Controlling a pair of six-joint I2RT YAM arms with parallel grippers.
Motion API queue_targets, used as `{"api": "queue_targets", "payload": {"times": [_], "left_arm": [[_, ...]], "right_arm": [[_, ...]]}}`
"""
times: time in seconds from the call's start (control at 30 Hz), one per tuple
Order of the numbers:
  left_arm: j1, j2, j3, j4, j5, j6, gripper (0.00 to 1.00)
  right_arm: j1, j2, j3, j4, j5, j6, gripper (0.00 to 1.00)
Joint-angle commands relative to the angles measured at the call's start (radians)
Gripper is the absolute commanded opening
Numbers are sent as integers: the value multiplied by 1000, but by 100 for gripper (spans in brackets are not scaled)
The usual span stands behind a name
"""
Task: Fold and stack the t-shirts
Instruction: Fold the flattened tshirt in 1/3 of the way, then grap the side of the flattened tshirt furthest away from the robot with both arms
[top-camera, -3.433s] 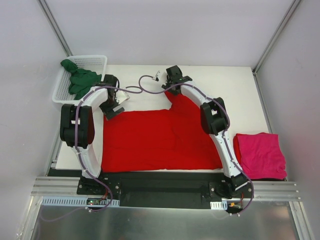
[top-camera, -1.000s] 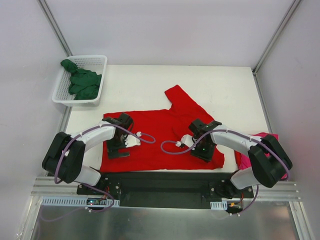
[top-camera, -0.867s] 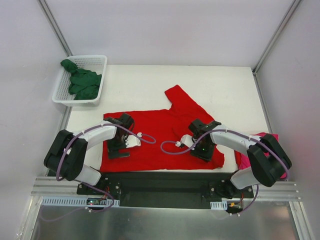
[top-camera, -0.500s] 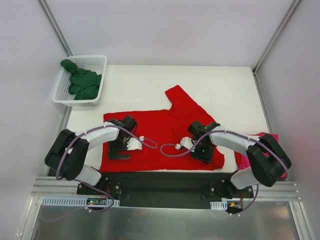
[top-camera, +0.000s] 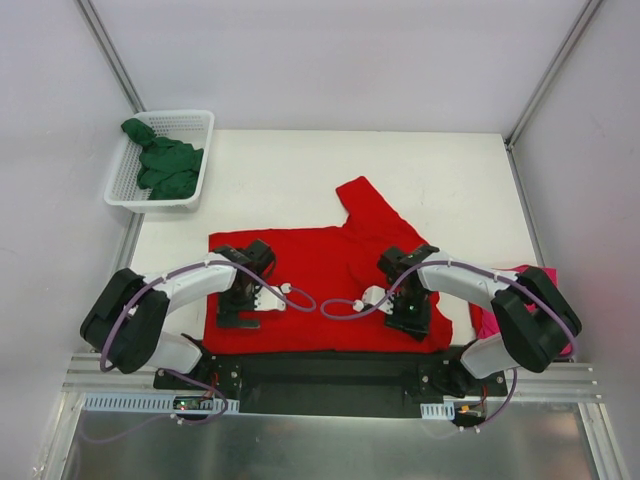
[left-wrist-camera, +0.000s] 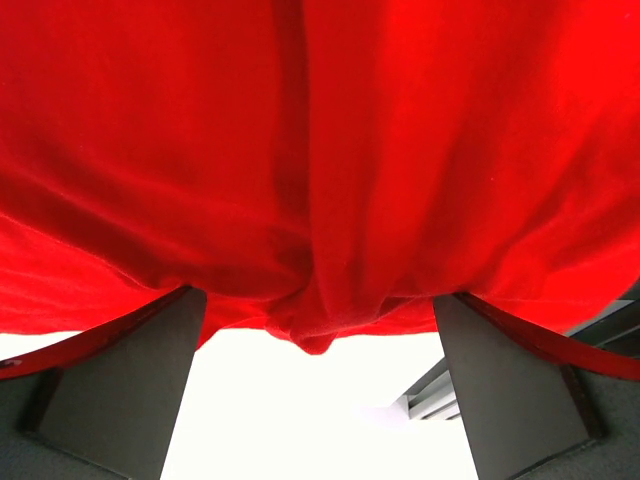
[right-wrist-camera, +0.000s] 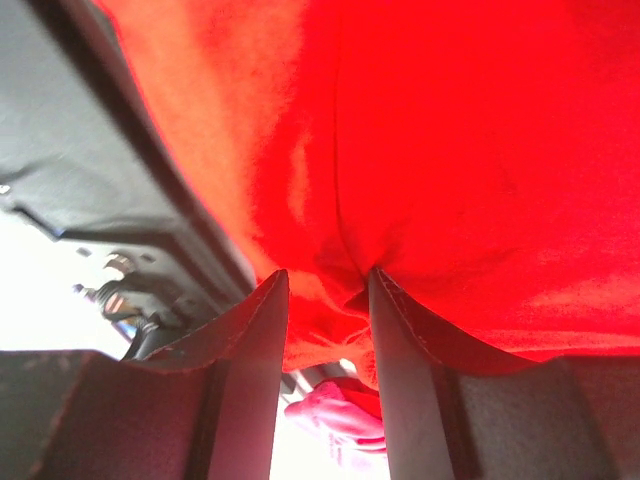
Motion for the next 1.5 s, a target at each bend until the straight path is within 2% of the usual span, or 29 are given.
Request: {"api": "queue_targets", "payload": {"times": [0.0,0.33,0.37,0.5,0.63,0.7,0.77,0.8,0.83,0.87,0.9,0.93,0.97,1.07,1.23,1.47], "left_arm": [[-11,-22,-51,-3,99,1,99],[-9,-30,-60,0,82,-20,99],[-9,-33,-54,0,74,-31,99],[27,-89,80,0,79,-117,99],[92,-178,157,83,66,-164,99],[144,-186,185,155,56,-181,99],[170,-113,197,194,-1,-209,100],[202,-77,220,209,-10,-223,99],[225,-6,237,218,-16,-238,99],[242,33,259,221,-30,-272,99],[269,67,306,223,-35,-287,99],[277,97,331,223,-39,-296,99],[285,148,349,224,-41,-306,99],[296,205,401,229,-49,-298,99],[297,225,411,228,-56,-278,99],[297,219,343,228,-87,-250,99]], "right_arm": [[9,1,22,-125,-85,-66,42],[6,63,89,-202,-187,-136,43],[0,49,98,-208,-186,-138,46],[-94,-41,208,-159,-169,-76,47],[-172,-78,357,-12,7,58,47],[-186,-57,402,129,94,92,55],[-206,58,485,225,220,89,69],[-215,113,523,246,251,106,74],[-250,239,571,247,266,117,77],[-272,300,700,246,291,143,93],[-290,358,767,234,296,179,98],[-313,424,839,221,296,186,100],[-322,525,944,217,320,186,100],[-338,676,1086,233,368,181,100],[-338,765,1249,287,368,172,100],[-336,788,1333,351,302,214,90]]}}
